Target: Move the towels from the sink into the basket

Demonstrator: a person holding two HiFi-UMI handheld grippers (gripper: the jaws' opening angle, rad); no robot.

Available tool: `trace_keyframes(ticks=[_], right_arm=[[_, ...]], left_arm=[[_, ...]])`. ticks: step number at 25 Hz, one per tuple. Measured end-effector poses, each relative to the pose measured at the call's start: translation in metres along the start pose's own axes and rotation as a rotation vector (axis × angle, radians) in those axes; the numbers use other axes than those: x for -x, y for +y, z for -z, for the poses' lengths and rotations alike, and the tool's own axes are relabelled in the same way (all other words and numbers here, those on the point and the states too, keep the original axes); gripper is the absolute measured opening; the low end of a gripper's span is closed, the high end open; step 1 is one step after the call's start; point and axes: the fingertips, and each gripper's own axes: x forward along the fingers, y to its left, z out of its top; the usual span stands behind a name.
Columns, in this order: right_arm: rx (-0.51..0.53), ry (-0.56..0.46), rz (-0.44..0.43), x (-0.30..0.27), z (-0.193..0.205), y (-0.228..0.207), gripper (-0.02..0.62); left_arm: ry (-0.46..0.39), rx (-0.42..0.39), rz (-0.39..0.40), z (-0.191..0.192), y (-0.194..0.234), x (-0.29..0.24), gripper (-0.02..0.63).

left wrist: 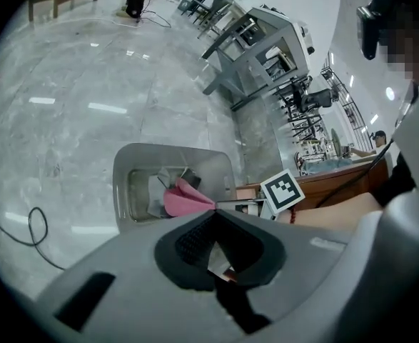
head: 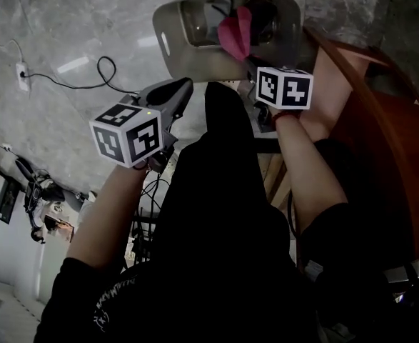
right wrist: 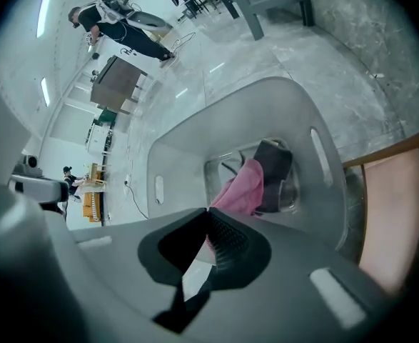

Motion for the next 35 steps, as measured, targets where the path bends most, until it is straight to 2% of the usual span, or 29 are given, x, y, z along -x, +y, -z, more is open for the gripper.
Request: trace_keyframes(ticks=[7,10,14,16,21,25,27,29,31,35], right_arm=[[0.049,-0.064,0.041,-0.008,-0.003,-0.005,0.029],[0.058,-0.061,0.058,-0.004,-0.003,0.0,0.071],[0.037,-0.074,0.074,0.008,0.006,0.011,0.07],[0.027,-0.126,0.087,0.016,0.009,0.017,0.057],[0.007,-0.264,0.164,0.054,0.015,0.042,0.009],[-0.062,-0.341,0.147,0.102,0.04,0.096,0.009],[-0.065,-0.389,0.148,0.13,0.052,0.128,0.009],[-0.059,-0.461,0.154,0.162,0.057,0.158,0.009],[-0.062,-0.547,0.145,0.194,0.056,0.187,0.009],[-0.101,-0.628,0.158,0.246,0.096,0.241,0.009]], left_arm=[[0.013,0.016,0.025,0.01,0.001,-0.006,0.002],[0.024,0.001,0.04,0.016,-0.008,-0.002,0.002],[0.02,-0.025,0.048,0.029,-0.016,0.012,0.002],[-0.023,-0.036,0.05,0.036,-0.015,0.02,0.002],[-0.202,-0.11,0.059,0.037,-0.019,0.064,0.002],[-0.272,-0.172,0.012,0.06,-0.027,0.127,0.002],[-0.305,-0.158,0.003,0.074,-0.034,0.164,0.002],[-0.345,-0.136,0.056,0.081,-0.049,0.2,0.002],[-0.414,-0.168,0.108,0.074,-0.063,0.238,0.002],[-0.519,-0.221,0.124,0.078,-0.087,0.323,0.002]])
